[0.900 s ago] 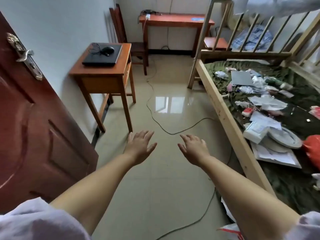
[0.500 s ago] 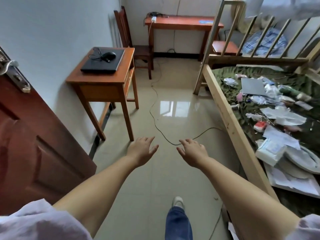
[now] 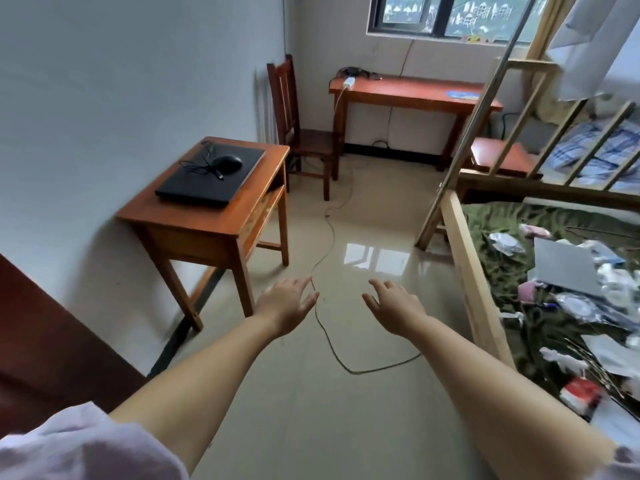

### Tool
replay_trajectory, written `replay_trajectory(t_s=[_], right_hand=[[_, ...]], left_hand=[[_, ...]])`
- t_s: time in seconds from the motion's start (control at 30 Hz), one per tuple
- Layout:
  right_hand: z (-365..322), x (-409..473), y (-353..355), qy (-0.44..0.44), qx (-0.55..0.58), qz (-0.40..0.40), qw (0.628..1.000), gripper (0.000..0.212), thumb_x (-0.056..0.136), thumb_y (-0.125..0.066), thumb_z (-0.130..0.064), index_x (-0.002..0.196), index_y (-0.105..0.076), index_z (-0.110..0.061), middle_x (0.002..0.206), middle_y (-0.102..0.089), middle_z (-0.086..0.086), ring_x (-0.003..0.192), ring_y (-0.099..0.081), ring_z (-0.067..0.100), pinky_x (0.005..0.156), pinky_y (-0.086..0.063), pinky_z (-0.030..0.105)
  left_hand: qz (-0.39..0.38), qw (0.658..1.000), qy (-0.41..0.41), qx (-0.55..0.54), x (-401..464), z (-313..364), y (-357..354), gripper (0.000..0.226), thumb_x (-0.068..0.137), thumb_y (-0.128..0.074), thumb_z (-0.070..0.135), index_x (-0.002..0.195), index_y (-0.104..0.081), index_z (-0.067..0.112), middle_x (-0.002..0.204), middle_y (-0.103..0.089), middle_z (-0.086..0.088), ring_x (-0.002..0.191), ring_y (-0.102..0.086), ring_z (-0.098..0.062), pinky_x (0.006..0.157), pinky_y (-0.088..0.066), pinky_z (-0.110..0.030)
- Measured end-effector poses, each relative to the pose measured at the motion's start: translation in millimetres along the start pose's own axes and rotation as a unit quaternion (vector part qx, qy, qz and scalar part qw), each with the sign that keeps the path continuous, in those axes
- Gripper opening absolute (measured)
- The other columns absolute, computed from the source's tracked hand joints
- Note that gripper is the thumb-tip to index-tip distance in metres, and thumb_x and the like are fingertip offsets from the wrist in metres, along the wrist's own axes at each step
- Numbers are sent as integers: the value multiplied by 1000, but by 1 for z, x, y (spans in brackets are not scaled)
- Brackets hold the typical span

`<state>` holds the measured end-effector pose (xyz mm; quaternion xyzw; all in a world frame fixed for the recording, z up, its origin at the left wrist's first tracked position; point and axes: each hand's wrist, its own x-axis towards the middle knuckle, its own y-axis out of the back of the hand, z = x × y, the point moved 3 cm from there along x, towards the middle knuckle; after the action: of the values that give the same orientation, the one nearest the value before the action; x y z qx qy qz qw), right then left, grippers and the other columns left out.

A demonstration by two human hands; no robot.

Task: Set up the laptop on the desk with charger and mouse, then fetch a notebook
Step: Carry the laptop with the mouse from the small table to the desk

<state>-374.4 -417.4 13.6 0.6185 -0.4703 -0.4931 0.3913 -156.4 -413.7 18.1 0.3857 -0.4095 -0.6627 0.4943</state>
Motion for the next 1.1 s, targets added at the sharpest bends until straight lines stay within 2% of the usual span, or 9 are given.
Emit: replay_trajectory(t_s=[0.2,0.47,0.7,0.87,1.1], right_hand=[[-5,119,21,54,-1,-5,999,53,96,-27,-48,142,-28,-22,138,-45,10,122,-46,30,96,-41,45],[-32,308,47,79,16,-25,996,55,96,-28,-47,145,-23,-22,142,-41,12,125,-45,31,102,-39,46],[-86,449,79,153,-7,-40,987,56,95,-29,-49,145,-22,-24,139,-45,10,123,-47,28,98,-42,44],[-153,554,91,256,-37,-66,964,53,96,-26,-48,144,-21,-27,139,-44,9,123,-45,29,97,-40,46],[-219,674,103,375,-101,-117,914,54,96,-27,-48,145,-19,-27,138,-43,11,123,-44,31,98,-40,49]], left_hand=[[12,999,51,-11,103,-40,14,57,96,-29,50,144,-31,21,148,-40,-3,137,-34,-22,109,-31,-42],[18,993,113,-25,251,-116,41,57,95,-27,52,145,-28,24,150,-37,-2,138,-33,-23,108,-31,-42],[53,978,198,-32,339,-180,81,56,95,-29,49,145,-28,22,147,-41,-4,135,-35,-23,105,-34,-39],[102,941,319,-47,374,-237,96,54,96,-29,47,144,-29,22,143,-44,-5,132,-39,-24,102,-39,-40],[152,852,491,-97,407,-275,103,53,97,-29,46,144,-28,22,143,-43,-6,130,-40,-24,99,-39,-42]])
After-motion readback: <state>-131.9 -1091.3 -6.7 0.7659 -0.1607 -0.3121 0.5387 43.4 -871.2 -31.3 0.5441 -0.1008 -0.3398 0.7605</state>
